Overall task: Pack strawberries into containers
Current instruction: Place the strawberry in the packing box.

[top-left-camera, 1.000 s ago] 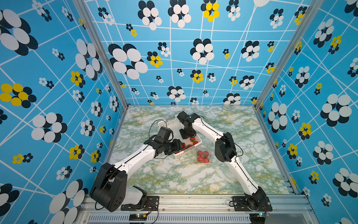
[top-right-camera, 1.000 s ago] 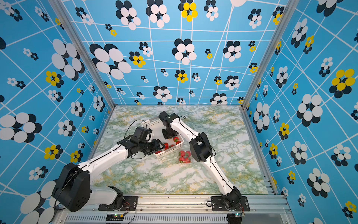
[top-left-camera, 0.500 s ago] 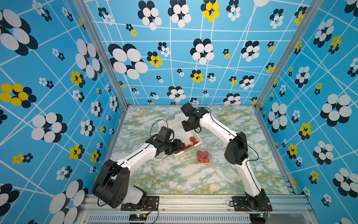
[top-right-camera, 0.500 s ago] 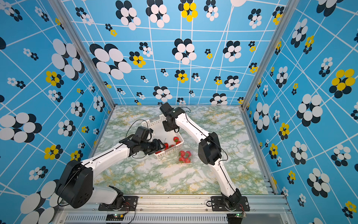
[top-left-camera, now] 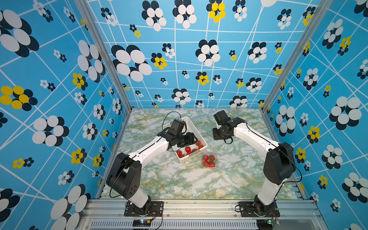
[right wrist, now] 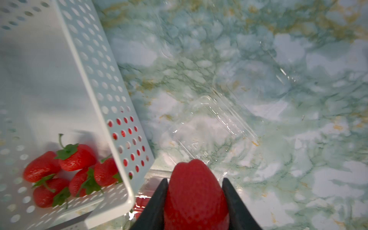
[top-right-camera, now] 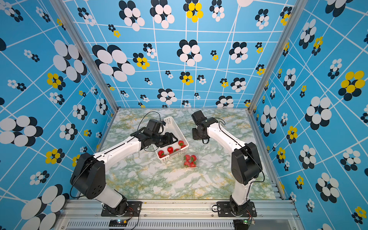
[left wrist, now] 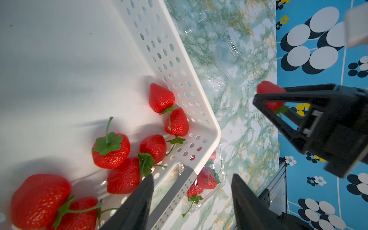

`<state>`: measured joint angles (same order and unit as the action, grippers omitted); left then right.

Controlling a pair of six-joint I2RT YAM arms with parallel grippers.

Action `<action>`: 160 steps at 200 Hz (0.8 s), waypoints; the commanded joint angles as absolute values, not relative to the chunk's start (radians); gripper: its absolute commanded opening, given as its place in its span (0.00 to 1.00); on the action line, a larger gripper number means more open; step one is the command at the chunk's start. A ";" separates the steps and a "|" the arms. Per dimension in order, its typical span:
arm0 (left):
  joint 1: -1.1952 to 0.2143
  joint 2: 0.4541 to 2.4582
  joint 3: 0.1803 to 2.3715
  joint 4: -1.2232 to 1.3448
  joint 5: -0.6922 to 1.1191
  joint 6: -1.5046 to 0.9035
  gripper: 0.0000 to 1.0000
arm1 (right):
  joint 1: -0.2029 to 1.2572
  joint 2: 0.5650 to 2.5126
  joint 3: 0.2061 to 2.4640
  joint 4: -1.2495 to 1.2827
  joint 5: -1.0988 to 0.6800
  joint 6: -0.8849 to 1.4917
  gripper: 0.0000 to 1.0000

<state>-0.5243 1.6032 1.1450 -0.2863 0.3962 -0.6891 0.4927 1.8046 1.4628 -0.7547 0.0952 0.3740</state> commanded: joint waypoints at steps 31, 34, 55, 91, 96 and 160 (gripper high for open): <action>-0.594 1.652 1.216 -0.313 0.394 -0.679 0.63 | 0.467 1.884 1.394 -0.614 0.031 0.398 0.29; -0.595 1.651 1.216 -0.314 0.393 -0.679 0.63 | 0.466 1.887 1.394 -0.610 0.028 0.397 0.29; -0.595 1.640 1.210 -0.319 0.385 -0.679 0.63 | 0.462 1.929 1.413 -0.602 0.015 0.390 0.30; -0.595 1.628 1.199 -0.321 0.382 -0.678 0.63 | 0.454 2.004 1.458 -0.604 0.010 0.371 0.30; -0.595 1.626 1.197 -0.321 0.380 -0.677 0.63 | 0.454 2.009 1.462 -0.604 0.011 0.370 0.30; -0.589 1.609 1.174 -0.315 0.374 -0.677 0.63 | 0.452 2.030 1.486 -0.628 0.008 0.358 0.58</action>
